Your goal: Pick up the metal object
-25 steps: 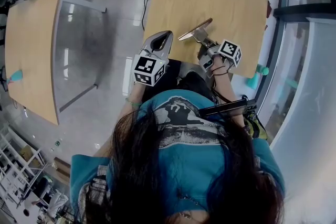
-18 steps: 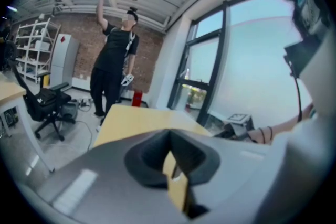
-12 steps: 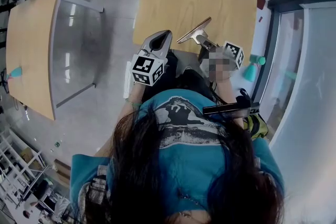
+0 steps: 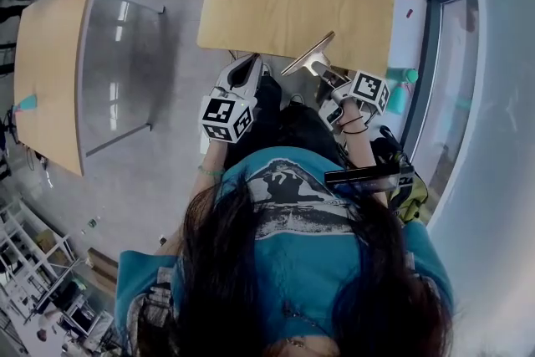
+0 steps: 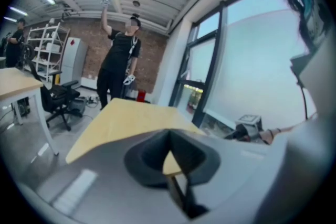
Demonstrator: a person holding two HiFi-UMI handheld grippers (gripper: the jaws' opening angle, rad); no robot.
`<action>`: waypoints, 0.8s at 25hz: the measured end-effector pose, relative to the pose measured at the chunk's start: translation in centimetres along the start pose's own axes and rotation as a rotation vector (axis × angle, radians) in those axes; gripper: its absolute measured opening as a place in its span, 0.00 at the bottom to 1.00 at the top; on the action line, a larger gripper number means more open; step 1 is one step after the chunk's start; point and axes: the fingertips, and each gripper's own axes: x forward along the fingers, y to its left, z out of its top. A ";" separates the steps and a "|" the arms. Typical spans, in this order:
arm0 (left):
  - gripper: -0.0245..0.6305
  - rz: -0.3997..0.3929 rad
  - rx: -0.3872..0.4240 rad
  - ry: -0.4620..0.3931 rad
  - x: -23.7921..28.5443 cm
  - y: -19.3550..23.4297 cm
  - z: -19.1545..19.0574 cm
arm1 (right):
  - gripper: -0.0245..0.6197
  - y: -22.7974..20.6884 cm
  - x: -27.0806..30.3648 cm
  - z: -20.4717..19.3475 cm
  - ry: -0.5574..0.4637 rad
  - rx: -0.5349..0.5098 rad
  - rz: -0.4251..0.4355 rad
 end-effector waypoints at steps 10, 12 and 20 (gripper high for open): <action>0.04 -0.032 -0.037 -0.002 -1.7 -1.4 0.1 | 0.19 -0.8 -2.5 -2.3 -0.058 0.038 0.014; 0.04 -0.045 -0.045 -0.002 -1.9 -1.8 -0.3 | 0.19 -1.1 -2.6 -2.6 -0.062 0.035 0.009; 0.04 -0.094 0.014 0.024 -7.8 -1.7 -2.8 | 0.19 0.3 -2.0 -7.5 -0.071 0.005 0.011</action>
